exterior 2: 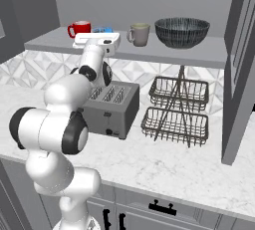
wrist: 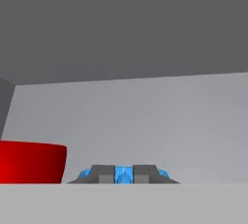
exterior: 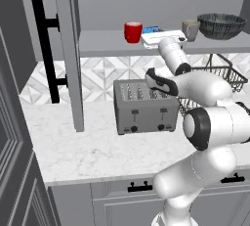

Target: Gather all objects into one cabinet and sort the glasses and bowls to opposite sides.

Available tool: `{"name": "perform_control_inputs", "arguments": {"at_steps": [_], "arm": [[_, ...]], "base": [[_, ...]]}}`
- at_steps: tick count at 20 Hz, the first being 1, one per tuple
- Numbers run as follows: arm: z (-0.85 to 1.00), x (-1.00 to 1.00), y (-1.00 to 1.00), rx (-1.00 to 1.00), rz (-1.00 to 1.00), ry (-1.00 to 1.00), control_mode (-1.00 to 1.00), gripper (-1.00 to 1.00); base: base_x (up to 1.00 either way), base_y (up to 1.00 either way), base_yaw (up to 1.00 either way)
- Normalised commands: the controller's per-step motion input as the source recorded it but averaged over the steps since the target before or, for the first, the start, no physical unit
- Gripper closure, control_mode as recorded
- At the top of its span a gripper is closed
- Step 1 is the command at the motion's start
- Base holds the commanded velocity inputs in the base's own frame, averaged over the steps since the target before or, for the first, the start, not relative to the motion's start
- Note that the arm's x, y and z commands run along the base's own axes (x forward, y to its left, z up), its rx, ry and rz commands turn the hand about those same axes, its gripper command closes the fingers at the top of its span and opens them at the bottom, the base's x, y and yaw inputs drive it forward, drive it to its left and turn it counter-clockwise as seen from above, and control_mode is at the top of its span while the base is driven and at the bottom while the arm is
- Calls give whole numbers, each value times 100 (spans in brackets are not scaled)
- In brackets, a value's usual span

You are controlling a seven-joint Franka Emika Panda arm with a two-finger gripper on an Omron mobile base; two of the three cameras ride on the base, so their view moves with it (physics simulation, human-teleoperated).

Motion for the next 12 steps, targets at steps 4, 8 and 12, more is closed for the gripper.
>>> {"name": "perform_control_inputs", "arguments": {"at_steps": [4,8,12], "arm": [[-38,51,0,0,0,-4,-100,100],[-40,42,0,0,0,-4,-100,100],[-53,36,0,0,0,-3,-100,100]], "base": [[0,0,0],[0,0,0],[0,0,0]]}}
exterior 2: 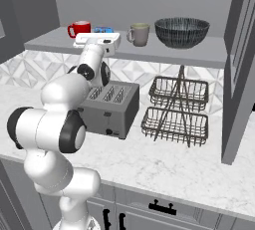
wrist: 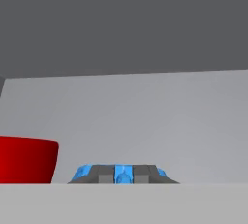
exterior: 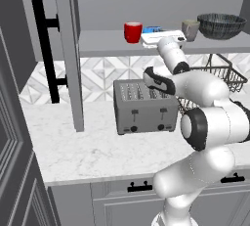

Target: Gather all objects into one cabinet and sort the glasses and bowls to opposite sides.

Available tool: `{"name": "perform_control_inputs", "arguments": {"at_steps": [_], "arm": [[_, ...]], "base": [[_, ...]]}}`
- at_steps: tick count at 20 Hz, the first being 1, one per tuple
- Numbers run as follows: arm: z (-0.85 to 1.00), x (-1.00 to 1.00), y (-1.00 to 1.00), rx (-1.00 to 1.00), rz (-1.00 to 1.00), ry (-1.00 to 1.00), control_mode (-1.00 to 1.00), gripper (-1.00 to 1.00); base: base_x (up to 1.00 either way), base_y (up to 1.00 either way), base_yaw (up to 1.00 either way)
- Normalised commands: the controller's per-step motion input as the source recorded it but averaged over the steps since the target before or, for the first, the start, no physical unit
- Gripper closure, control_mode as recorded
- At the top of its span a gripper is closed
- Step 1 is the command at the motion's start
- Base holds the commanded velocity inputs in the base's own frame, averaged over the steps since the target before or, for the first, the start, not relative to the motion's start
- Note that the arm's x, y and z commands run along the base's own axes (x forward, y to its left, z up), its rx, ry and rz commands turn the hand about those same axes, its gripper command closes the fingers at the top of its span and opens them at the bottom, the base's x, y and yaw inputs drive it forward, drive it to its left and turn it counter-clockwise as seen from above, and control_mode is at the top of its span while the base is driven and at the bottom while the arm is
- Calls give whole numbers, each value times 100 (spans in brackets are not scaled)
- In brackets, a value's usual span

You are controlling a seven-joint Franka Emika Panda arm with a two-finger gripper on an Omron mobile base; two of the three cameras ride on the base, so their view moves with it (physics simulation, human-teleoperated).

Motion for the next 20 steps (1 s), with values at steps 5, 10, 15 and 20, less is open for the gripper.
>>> {"name": "perform_control_inputs", "arguments": {"at_steps": [5,10,15,20], "arm": [[-67,25,0,-1,0,-5,-100,100],[-53,20,17,-2,2,-10,-100,-100],[-47,9,9,0,3,-9,-100,-100],[-50,3,0,0,4,-9,-100,-100]], "base": [[0,0,0],[0,0,0],[0,0,0],[0,0,0]]}}
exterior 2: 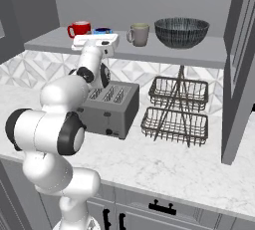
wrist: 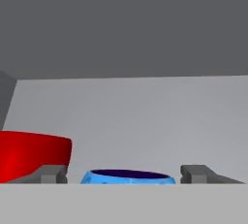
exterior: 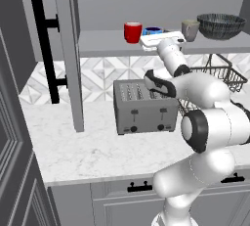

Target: Gather all objects into one cabinet and sort the glasses and bowls to opposite sides.

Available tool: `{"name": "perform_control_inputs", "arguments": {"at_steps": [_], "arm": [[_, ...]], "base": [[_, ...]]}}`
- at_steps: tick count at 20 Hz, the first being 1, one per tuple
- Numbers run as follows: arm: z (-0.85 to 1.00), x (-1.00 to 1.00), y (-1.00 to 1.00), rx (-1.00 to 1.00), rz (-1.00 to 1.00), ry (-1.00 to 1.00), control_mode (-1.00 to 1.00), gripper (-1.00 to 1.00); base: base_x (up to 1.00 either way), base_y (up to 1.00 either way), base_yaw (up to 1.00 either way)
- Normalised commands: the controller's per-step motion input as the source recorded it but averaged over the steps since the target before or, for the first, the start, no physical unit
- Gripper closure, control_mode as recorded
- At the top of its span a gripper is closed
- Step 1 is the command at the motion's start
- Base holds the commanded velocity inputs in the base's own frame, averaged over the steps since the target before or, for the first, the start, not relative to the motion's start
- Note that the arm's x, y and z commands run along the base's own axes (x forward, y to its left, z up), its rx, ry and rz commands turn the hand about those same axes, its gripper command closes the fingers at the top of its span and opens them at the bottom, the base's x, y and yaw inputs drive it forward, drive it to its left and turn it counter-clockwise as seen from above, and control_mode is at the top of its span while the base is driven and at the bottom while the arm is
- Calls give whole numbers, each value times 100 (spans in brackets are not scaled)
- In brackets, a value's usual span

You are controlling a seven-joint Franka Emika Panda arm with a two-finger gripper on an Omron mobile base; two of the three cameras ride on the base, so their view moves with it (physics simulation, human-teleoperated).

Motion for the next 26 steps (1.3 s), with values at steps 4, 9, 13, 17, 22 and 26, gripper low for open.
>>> {"name": "perform_control_inputs", "arguments": {"at_steps": [4,9,13,17,22,26], "arm": [[-48,3,0,0,4,-8,-100,-100],[-33,-36,0,0,3,-13,-100,-100],[-30,-100,-3,0,1,-24,-100,-100],[-47,-100,-9,0,0,-27,-100,-100],[-74,-100,-3,0,0,-20,-100,-100],[-99,-100,0,0,2,-4,-100,-100]], "base": [[0,0,0],[0,0,0],[0,0,0],[0,0,0],[0,0,0],[0,0,0]]}}
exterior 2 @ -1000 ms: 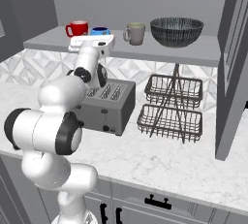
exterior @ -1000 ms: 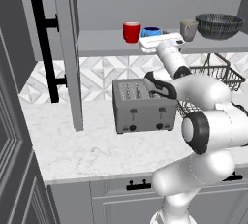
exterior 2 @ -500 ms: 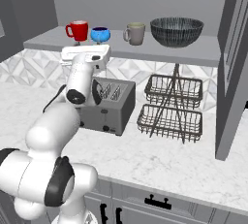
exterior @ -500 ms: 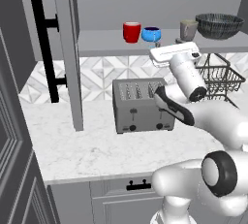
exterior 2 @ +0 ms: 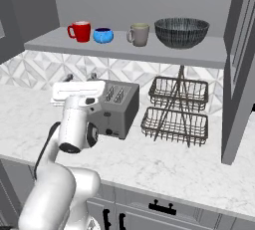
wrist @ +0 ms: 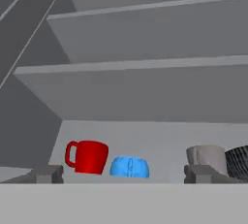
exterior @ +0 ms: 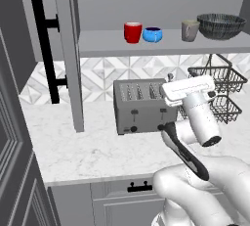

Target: Gather all objects into one cabinet and sort the glasses and bowls to opposite sides.

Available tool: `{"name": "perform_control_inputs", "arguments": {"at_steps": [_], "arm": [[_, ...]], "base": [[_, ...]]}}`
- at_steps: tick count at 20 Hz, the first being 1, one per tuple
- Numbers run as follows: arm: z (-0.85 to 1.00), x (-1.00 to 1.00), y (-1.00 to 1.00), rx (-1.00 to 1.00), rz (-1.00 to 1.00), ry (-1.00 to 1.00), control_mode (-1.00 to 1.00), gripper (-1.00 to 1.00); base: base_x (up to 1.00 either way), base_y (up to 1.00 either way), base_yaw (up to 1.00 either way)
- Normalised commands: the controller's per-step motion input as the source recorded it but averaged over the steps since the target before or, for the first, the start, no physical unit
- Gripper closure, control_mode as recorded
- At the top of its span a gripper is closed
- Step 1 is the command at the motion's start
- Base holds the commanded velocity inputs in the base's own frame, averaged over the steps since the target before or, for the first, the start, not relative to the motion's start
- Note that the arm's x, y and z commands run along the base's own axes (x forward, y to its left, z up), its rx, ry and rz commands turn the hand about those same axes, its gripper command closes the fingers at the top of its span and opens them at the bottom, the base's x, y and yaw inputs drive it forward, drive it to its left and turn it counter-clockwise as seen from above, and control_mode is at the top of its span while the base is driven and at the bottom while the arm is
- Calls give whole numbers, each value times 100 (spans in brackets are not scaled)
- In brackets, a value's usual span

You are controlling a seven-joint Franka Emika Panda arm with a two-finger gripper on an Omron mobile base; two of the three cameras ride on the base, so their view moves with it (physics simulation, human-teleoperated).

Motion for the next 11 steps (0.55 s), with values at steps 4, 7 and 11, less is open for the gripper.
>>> {"name": "perform_control_inputs", "arguments": {"at_steps": [4,7,11], "arm": [[-100,-100,0,0,5,0,-100,-100],[-97,-100,0,0,0,2,-100,-100],[-78,-75,0,0,0,30,-100,-100]], "base": [[0,0,0],[0,0,0],[0,0,0]]}}
